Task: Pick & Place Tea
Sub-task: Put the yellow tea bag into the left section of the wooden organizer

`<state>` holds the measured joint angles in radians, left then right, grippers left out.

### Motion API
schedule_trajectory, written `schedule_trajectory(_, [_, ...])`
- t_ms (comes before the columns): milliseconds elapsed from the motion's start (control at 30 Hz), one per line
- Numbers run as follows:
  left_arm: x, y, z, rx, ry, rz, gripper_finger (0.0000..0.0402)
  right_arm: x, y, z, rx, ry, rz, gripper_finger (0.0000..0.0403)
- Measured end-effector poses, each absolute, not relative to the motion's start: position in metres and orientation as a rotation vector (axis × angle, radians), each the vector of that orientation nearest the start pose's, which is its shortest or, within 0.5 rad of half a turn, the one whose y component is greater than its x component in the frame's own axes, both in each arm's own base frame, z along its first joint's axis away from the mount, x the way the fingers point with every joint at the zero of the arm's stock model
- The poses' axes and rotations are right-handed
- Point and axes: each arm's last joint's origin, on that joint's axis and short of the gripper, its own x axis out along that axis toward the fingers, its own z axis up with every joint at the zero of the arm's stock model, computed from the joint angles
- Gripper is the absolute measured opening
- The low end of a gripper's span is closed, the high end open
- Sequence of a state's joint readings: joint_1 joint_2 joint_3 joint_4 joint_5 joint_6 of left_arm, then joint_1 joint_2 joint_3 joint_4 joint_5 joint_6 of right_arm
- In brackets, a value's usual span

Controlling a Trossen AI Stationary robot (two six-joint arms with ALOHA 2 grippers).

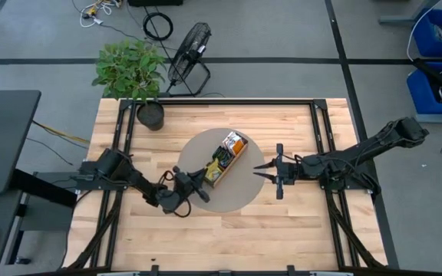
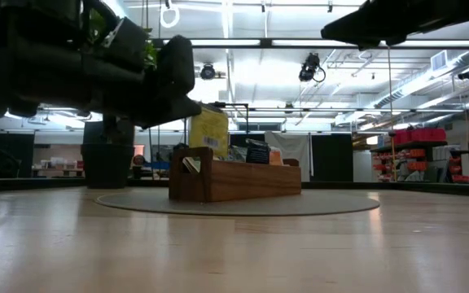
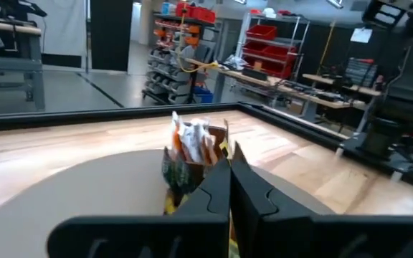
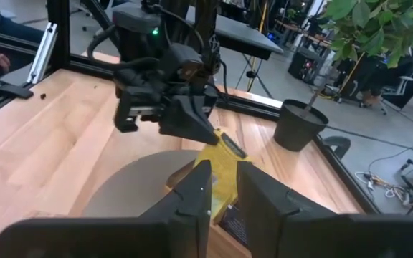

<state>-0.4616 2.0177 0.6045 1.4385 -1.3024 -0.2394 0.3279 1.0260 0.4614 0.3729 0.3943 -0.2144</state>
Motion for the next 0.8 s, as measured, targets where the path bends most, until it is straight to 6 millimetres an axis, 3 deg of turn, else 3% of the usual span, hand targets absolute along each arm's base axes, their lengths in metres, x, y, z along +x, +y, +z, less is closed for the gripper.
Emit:
schedule_trajectory(567, [0.294, -0.100, 0.094, -0.315, -0.100, 0.930, 0.0003, 0.208, 0.058, 0.232, -0.311, 0.179, -0.049, 0.0075])
schedule_trajectory(800, [0.294, -0.100, 0.094, -0.325, -0.104, 0.925, 0.0033, 0.208, 0.058, 0.232, -0.312, 0.179, -0.048, 0.0075])
